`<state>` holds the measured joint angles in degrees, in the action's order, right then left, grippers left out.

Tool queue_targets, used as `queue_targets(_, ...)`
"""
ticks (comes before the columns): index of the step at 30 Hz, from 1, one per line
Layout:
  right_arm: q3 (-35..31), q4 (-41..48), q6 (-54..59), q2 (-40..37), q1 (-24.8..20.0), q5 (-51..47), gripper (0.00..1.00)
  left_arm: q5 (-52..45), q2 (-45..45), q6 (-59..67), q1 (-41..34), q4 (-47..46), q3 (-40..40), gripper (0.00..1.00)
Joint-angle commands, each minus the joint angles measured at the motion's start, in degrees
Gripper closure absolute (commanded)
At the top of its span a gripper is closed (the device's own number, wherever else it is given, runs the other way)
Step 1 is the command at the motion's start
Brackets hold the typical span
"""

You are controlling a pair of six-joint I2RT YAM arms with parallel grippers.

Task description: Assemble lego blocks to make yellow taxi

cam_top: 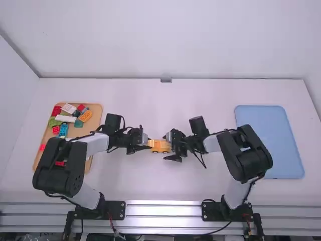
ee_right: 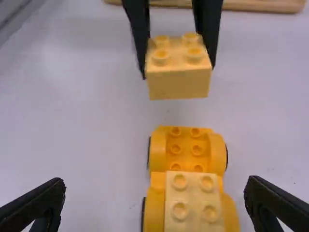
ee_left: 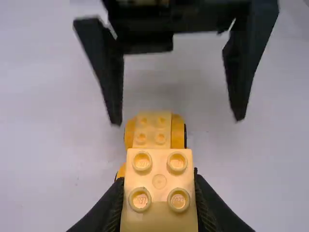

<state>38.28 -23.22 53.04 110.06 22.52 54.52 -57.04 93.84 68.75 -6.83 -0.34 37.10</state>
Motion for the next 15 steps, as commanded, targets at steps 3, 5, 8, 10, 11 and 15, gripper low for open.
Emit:
queue_targets(3, -0.4, -9.4, -12.0, 6.8, 0.7, -2.1, 0.02, -1.9, -0.1, -0.4, -0.8, -0.3, -0.4, 0.85)
queue_targets(5, -0.5, -9.9, -11.6, 7.3, 0.7, -0.7, 0.01, -1.9, -0.1, -0.4, -0.6, -0.6, -0.4, 0.85)
queue_targets(8, -0.5, -9.4, -10.4, 7.3, 0.7, -3.3, 0.01, -1.9, 0.3, -0.4, -0.9, -0.6, -0.4, 0.86)
queue_targets(10, -0.5, -9.7, -10.4, 7.3, 0.7, -3.8, 0.01, -2.0, 1.6, -0.4, -1.3, 0.8, -0.3, 0.86)
queue_targets(11, -0.4, -9.9, -10.8, 7.3, 0.7, -3.4, 0.00, -2.0, 2.6, -0.4, -1.7, 1.7, -0.2, 0.85)
queue_targets(15, -0.5, -12.8, -12.8, 8.5, 0.6, -3.9, 0.05, -1.8, 6.3, -1.2, -3.3, 2.4, 1.5, 0.87)
